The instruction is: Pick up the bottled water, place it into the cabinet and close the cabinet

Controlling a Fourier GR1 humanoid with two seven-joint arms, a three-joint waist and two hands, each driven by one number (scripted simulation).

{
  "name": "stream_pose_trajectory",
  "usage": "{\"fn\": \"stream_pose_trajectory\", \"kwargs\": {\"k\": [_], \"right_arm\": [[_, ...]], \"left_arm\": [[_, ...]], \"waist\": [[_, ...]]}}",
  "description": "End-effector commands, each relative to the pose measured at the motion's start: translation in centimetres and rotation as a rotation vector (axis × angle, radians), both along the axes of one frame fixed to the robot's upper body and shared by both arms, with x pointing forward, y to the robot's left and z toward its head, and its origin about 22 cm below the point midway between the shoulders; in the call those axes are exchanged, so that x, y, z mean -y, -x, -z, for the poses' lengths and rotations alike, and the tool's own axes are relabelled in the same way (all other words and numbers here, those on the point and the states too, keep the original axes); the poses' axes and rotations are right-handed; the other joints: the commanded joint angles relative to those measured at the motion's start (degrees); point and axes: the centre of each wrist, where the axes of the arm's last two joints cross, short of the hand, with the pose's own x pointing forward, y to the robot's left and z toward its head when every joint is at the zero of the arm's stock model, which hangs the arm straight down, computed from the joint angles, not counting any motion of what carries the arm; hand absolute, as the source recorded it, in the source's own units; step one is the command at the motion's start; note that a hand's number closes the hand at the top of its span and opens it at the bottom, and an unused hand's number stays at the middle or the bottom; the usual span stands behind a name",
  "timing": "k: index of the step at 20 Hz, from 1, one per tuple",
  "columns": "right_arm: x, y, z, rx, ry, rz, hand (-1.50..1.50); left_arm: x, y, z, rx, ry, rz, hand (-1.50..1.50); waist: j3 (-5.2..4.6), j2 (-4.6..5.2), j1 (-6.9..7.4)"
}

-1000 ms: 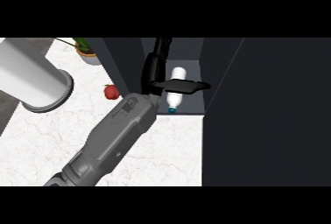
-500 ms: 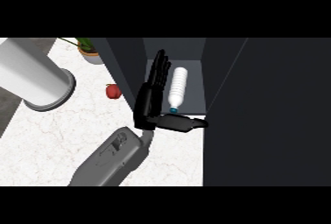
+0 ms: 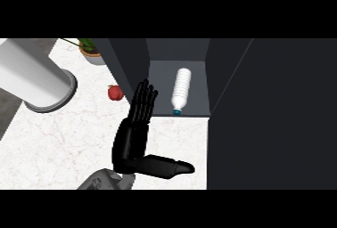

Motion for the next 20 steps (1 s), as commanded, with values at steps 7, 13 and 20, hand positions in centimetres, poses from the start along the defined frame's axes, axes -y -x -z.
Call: {"fn": "stream_pose_trajectory", "kwargs": {"k": [7,13,20], "right_arm": [[-4.6,0.9,-4.6,0.005,0.111,-0.223,1.50],[-6.7,0.6,-5.0,0.039,0.056,-0.296,1.50],[-9.2,0.1,-4.9,0.033,0.055,-0.329,1.50]], "left_arm": [[-4.2,5.4,0.0,-0.004,0.024,-0.059,-1.50],[-7.0,6.1,0.0,0.010,0.019,-0.078,-1.50],[-8.9,8.1,-0.3,-0.003,0.015,-0.092,-1.50]], "waist": [[-0.09,-0.14,-0.83],[-0.21,-0.07,-0.68],[-0.34,-0.40,-0.69]]}}
